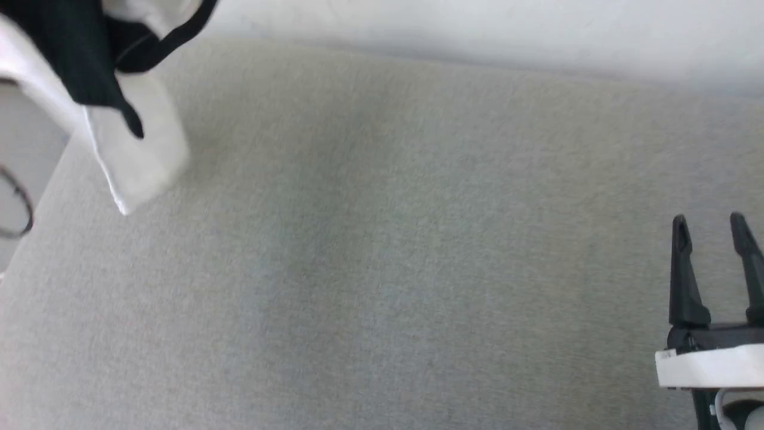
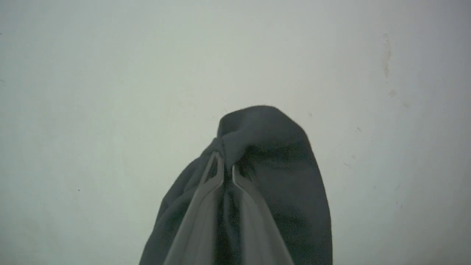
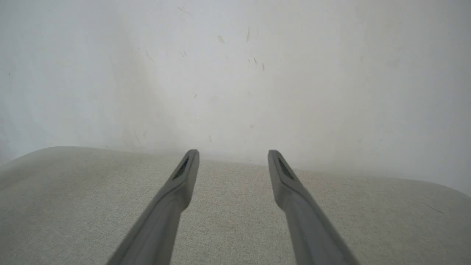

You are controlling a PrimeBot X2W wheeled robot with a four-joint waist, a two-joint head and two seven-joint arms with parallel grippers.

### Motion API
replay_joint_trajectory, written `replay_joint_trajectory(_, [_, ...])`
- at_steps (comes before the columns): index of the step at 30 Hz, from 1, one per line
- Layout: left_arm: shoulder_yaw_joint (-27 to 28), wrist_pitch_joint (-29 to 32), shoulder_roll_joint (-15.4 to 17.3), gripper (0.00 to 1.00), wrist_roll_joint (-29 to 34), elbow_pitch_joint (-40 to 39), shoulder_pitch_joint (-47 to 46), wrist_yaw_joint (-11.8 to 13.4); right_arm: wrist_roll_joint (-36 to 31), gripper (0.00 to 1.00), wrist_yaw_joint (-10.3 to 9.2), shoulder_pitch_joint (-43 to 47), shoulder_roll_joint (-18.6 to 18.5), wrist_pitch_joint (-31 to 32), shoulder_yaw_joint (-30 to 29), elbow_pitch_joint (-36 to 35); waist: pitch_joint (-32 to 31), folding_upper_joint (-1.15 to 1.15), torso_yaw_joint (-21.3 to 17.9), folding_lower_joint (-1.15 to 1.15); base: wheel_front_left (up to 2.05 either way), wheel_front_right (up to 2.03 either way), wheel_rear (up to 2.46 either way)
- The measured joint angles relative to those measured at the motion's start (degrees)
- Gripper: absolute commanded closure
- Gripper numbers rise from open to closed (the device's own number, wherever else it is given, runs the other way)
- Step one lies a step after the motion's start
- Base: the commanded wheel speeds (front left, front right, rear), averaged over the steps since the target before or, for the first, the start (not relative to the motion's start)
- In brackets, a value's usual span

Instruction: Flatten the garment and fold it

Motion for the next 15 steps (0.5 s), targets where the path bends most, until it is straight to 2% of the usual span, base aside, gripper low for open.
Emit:
replay_joint_trajectory(7, [-3.43,2.14,-6.46,1.00,-1.57,-4.82,-6.80,1.52,2.04,0.00,0.00,1.72,0.01,-1.88,-0.66,2.87,-4.70,0.00,-2.63,0.00,0.00,0.00,0.00])
replay_joint_trajectory(15, [-10.34,6.58,-14.24,1.00,-4.00,-10.15,-7.77,2.04,3.21,0.00,0.00,2.77,0.00,-2.93,-2.20,3.81,-8.18,0.00,-6.97,0.01,0.00,0.00,0.00])
